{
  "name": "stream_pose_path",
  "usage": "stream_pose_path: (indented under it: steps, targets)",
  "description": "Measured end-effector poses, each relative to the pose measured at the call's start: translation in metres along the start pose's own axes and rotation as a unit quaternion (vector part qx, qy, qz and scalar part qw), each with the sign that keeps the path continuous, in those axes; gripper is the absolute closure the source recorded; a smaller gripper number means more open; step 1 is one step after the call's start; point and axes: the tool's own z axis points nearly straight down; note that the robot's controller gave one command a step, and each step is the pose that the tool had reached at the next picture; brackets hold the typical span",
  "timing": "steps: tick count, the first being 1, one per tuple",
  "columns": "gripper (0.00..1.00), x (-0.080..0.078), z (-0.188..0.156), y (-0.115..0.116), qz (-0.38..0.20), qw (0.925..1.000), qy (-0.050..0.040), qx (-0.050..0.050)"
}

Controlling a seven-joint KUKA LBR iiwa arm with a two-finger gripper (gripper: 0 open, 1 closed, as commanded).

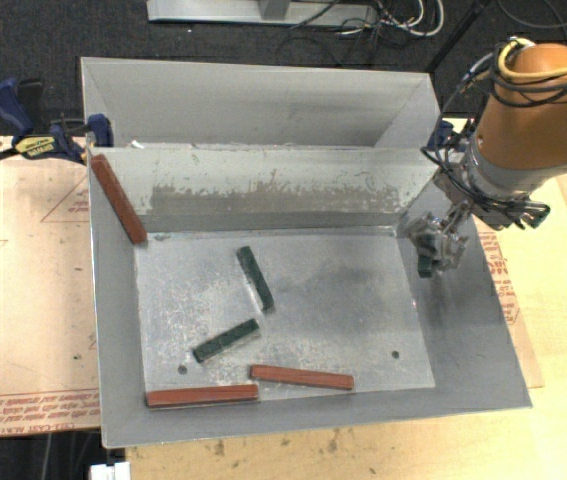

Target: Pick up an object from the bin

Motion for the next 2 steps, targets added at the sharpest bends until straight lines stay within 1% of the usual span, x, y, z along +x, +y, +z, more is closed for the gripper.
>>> stream_pose_path:
  steps: [1, 2]
  targets:
    - [1.0, 0.0, 0.0, 0.0, 0.0, 1.0, -0.0001, 0.0]
    - [1.0, -0.004, -0.035, -0.01, -0.052, 0.9986, 0.0006, -0.001]
